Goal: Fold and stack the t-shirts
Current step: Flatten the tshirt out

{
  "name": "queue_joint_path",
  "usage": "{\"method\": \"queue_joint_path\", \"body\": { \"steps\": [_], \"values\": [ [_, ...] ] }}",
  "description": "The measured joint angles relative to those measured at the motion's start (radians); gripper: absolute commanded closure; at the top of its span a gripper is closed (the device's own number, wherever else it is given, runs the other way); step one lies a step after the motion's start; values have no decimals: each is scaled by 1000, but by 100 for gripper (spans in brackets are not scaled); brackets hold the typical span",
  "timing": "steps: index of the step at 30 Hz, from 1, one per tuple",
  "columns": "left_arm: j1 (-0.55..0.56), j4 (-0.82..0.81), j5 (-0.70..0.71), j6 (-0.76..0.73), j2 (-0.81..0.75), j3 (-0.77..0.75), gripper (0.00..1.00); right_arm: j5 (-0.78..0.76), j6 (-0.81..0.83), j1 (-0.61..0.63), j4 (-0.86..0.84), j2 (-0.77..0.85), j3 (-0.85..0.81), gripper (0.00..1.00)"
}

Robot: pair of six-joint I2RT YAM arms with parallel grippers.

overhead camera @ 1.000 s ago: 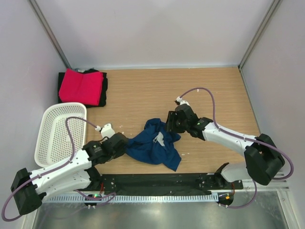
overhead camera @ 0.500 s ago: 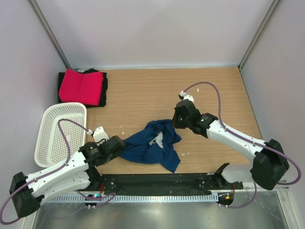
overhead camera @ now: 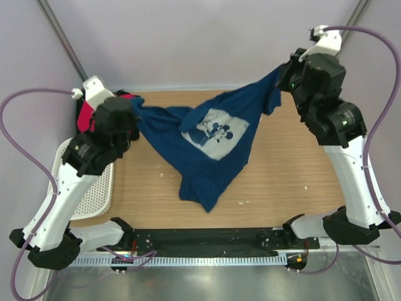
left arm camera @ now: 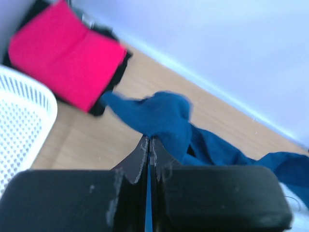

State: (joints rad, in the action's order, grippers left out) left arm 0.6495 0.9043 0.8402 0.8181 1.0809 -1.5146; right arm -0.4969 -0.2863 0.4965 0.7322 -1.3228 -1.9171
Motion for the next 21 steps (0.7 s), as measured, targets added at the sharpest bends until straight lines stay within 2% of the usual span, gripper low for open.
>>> {"method": "queue_joint_path", "body": {
  "steps": [4, 7, 14, 21],
  "values": [
    [-40, -71, 2, -196, 136, -289, 100, -17, 77, -28, 45, -74, -234, 99],
    [-39, -98, 5, -286, 136, -359, 100, -19, 114, -28, 71, -76, -296, 99],
    [-42, -90, -13, -374, 13, -314, 100, -22, 156, -27, 121, 10, -210, 99],
    [-42, -7, -55, -354, -109, -263, 100, -39, 184, -27, 175, 3, -275, 99]
  ]
}}
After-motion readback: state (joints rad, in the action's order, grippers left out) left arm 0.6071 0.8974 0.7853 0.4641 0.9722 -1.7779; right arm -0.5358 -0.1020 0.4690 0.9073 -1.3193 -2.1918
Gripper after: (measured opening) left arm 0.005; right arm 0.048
